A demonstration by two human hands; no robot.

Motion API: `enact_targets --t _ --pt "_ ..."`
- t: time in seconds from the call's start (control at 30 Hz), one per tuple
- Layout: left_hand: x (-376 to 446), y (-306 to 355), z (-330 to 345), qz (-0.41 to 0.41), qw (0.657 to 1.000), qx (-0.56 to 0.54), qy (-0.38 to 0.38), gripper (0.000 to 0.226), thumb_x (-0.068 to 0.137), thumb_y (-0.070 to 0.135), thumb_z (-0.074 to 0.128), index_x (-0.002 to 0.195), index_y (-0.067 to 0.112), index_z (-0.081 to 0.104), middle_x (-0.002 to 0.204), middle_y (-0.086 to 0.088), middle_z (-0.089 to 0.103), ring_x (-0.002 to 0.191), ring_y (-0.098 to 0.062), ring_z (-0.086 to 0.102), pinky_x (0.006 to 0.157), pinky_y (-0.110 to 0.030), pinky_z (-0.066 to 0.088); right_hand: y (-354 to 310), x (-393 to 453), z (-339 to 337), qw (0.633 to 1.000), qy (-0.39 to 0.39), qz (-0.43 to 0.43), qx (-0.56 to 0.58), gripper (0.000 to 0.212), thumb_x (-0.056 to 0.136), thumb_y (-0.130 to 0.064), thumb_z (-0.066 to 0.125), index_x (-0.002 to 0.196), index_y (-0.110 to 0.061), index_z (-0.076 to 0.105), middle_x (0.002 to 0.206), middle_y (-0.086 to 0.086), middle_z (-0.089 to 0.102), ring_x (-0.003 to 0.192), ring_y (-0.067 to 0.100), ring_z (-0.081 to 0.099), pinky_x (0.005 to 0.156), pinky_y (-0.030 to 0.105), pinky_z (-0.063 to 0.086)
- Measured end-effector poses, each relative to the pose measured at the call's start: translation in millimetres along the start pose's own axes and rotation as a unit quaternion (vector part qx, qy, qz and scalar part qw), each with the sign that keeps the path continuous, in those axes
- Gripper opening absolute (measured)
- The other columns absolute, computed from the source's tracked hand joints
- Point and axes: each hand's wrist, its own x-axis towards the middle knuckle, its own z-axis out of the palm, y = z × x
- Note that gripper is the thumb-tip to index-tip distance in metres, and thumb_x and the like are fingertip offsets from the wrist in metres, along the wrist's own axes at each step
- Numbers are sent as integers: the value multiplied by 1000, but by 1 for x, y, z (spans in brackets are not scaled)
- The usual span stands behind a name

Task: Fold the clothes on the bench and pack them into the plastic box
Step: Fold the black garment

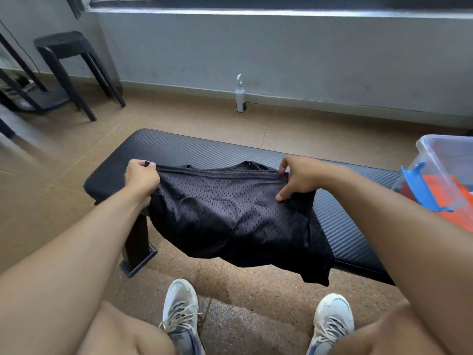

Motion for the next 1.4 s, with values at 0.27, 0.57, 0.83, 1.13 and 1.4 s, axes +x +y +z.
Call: enact_targets --t 0.27,0.57,0.83,1.13,1.4 --pt "-3 1 -1 1 1000 -5 4 23 103 22 50 120 13 63 126 -8 59 99 -18 46 80 -30 35 26 -9 -20 993 -11 97 72 27 96 -30 68 102 -4 63 105 14 68 92 29 68 71 38 59" --pt "-4 1 -1 -58 994 -55 72 35 99 4 34 122 8 61 131 -11 55 99 -20 45 83 -28 36 15 -9 -52 830 56 -90 548 32 88 -11 75 73 -21 49 65 -4 44 56 10 47 58 24 49" --pt "5 4 -3 -142 988 -56 25 46 102 10 31 144 1 47 146 -13 51 129 -30 52 101 -35 45 6 24 -7 978 75 -80 176 62 65 -39 93 116 -19 65 105 1 56 93 17 54 72 28 44" --pt "-25 20 -21 6 964 -19 -263 54 73 46 86 104 4 75 100 -13 77 96 -30 74 83 -40 58 8 25 8 978 9 -47 202 39 84 -53 75 98 -18 73 94 0 74 89 19 69 76 31 54" --pt "-39 28 -7 76 947 -86 -301 13 92 19 72 89 11 63 87 -11 75 81 -22 69 71 -32 55 56 -46 -22 903 111 11 414 27 76 -23 88 95 -9 76 88 8 79 77 19 76 59 23 57"
